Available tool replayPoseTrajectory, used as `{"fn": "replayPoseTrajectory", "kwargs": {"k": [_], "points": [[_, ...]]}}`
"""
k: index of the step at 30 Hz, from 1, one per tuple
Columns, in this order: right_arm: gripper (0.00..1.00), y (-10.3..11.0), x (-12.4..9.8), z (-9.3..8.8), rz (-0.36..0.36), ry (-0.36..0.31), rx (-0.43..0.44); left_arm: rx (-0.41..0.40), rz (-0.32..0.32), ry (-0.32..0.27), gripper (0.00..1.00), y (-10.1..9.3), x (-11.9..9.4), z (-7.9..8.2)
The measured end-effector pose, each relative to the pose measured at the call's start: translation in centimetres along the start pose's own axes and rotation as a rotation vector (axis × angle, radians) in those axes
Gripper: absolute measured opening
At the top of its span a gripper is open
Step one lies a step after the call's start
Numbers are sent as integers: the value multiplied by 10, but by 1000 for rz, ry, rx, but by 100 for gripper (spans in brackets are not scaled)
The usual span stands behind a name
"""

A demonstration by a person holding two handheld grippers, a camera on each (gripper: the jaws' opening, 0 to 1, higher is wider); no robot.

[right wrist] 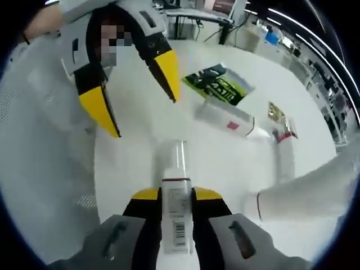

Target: Arrange the skincare products in the storage area until every visible bottle or jar stands upright without overlapping.

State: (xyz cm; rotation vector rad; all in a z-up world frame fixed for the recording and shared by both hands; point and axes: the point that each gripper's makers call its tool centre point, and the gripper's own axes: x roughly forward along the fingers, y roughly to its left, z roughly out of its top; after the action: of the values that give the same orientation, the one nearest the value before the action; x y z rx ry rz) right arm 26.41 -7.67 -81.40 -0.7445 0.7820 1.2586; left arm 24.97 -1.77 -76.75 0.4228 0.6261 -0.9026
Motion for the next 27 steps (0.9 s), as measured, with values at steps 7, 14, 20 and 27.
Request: {"fn": "replayPoseTrajectory", "kwargs": {"k": [7, 14, 20, 27], "points": [[19, -8, -26, 17, 26, -179, 168, -185, 5, -166, 40, 13, -4, 32], [19, -7, -57, 30, 85, -374, 275, -279, -42, -293, 39, 14, -15, 63], [19, 4, -82, 44, 174, -539, 323, -377, -152, -439, 35, -3, -25, 99], [19, 11, -123, 73, 276, -782, 413, -403, -262, -560, 36, -13, -40, 128]]}}
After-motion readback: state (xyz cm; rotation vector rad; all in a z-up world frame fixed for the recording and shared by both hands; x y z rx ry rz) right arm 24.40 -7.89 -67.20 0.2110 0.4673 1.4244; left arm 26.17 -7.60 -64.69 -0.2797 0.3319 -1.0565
